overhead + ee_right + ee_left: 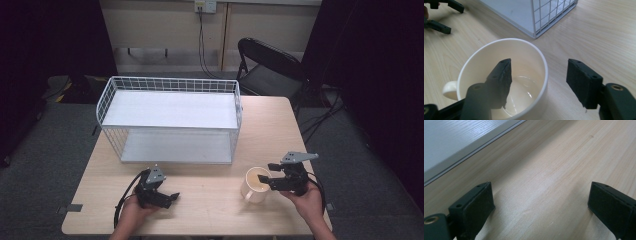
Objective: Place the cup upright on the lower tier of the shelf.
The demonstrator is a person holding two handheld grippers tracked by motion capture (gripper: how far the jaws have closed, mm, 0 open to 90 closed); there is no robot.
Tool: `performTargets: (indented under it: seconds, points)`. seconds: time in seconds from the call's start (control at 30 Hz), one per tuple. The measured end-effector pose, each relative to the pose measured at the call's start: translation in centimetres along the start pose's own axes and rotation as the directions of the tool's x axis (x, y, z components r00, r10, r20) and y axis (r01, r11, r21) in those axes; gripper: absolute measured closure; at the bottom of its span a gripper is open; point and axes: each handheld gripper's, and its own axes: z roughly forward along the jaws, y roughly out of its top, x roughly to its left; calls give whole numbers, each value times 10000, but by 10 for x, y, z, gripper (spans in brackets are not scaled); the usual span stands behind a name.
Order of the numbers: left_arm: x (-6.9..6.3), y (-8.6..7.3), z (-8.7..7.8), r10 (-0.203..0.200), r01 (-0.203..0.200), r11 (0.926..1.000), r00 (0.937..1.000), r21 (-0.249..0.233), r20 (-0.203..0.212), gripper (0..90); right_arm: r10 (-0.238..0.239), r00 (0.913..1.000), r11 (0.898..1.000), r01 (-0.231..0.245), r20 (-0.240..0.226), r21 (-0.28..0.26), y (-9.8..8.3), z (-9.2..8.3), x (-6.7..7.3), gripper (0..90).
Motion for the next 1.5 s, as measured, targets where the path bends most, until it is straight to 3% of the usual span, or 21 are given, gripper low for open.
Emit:
performTargets:
  seconds: [0.43,1.03,1.5]
  points:
    - [0,0,0,6,-6,10000,10000,3,0,58,-67,10000,9998,68,-32,185,-1,2,2,583]
    - [0,0,0,2,-2,10000,10000,1,0,58,-50,9999,9984,45,100,569,-1,11,1,774]
    - [0,0,0,5,-5,10000,10000,1,0,58,-543,9980,9959,517,329,746,1,10,3,816]
